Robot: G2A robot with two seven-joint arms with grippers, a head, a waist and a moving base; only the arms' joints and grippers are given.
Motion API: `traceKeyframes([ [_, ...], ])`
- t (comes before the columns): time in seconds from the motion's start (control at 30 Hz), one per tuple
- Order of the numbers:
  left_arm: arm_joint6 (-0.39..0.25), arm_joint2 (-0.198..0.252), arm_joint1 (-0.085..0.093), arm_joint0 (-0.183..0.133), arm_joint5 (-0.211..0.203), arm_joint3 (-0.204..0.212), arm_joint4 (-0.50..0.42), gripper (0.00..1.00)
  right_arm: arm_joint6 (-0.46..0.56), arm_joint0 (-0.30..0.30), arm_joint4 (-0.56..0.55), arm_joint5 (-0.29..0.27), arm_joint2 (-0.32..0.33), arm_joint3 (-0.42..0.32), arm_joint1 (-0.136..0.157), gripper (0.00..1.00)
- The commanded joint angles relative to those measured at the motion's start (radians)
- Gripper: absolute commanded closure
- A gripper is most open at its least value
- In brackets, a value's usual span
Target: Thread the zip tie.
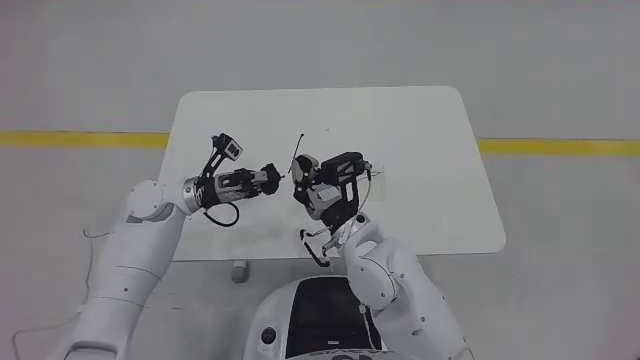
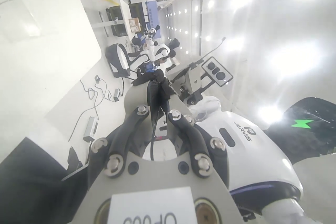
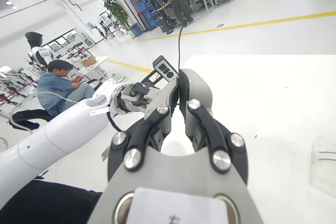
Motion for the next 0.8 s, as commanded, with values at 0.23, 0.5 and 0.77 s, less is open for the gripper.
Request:
traceKeyframes([
  [0.23, -0.023, 0.004, 0.012, -0.01, -0.002, 0.02, -0.039, 1.0, 0.002, 0.025, -0.004, 0.009, -0.011, 0.033, 0.003, 1.0],
  [0.5, -0.023, 0.015, 0.018, -0.012, -0.001, 0.021, -0.051, 1.0, 0.002, 0.025, -0.004, 0.009, -0.011, 0.033, 0.003, 1.0],
  [0.77, -0.023, 0.015, 0.018, -0.012, -0.001, 0.021, -0.051, 1.0, -0.017, 0.025, -0.023, 0.013, -0.023, 0.038, 0.009, 1.0],
])
